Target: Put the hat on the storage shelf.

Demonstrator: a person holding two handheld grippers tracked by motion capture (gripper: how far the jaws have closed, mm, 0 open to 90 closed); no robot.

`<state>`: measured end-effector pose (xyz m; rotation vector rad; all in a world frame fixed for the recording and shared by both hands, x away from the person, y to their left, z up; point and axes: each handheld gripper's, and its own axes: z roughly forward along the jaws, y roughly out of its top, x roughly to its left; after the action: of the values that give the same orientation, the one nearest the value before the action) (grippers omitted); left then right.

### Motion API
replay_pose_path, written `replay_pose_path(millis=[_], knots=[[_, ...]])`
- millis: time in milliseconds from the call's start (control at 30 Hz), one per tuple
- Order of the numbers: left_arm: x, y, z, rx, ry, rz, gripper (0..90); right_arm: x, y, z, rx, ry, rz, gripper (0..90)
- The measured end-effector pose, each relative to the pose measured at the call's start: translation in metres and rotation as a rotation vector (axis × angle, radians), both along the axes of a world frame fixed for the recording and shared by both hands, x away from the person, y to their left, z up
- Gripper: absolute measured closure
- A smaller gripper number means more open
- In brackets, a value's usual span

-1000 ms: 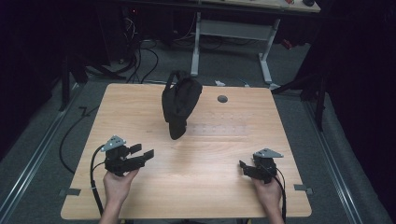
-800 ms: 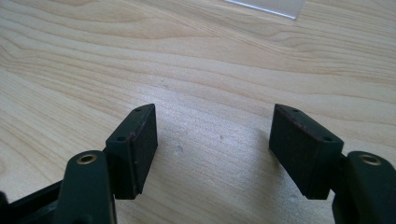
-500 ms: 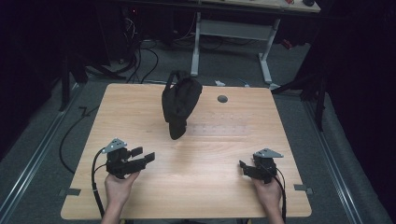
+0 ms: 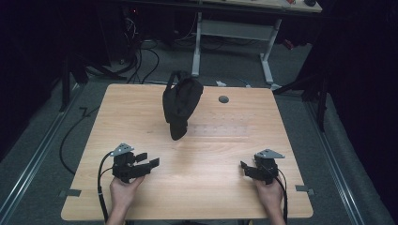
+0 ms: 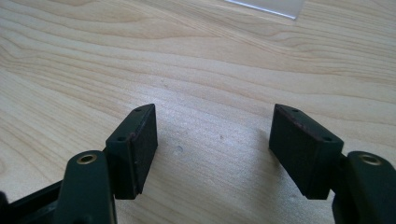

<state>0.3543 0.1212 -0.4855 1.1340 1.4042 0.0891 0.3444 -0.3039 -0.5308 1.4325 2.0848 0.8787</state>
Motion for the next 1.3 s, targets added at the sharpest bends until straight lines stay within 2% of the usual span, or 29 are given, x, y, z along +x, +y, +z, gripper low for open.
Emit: replay_pose_path(millis=[167, 367, 533, 833, 1133, 1300], knots=[[-0.001, -0.004, -0.007, 0.015, 0.001, 0.001, 34.7, 0.0, 0.0, 0.0, 0.001, 0.0, 0.0, 32.6], [-0.003, -0.01, -0.016, 0.06, -0.003, -0.003, 34.7, 0.0, 0.0, 0.0, 0.001, 0.001, -0.001, 32.6], [-0.004, -0.014, -0.021, 0.089, -0.028, 0.008, 34.3, 0.0, 0.0, 0.0, 0.0, 0.0, 0.0, 32.6], [-0.006, -0.024, -0.032, 0.178, -0.055, 0.008, 33.7, 0.0, 0.0, 0.0, 0.0, 0.0, 0.0, 32.6], [-0.007, -0.033, -0.043, 0.241, -0.069, 0.014, 33.6, 0.0, 0.0, 0.0, 0.0, 0.0, -0.001, 32.6], [-0.009, -0.039, -0.047, 0.301, -0.089, 0.004, 33.3, 0.0, 0.0, 0.0, -0.001, -0.001, 0.0, 32.6]])
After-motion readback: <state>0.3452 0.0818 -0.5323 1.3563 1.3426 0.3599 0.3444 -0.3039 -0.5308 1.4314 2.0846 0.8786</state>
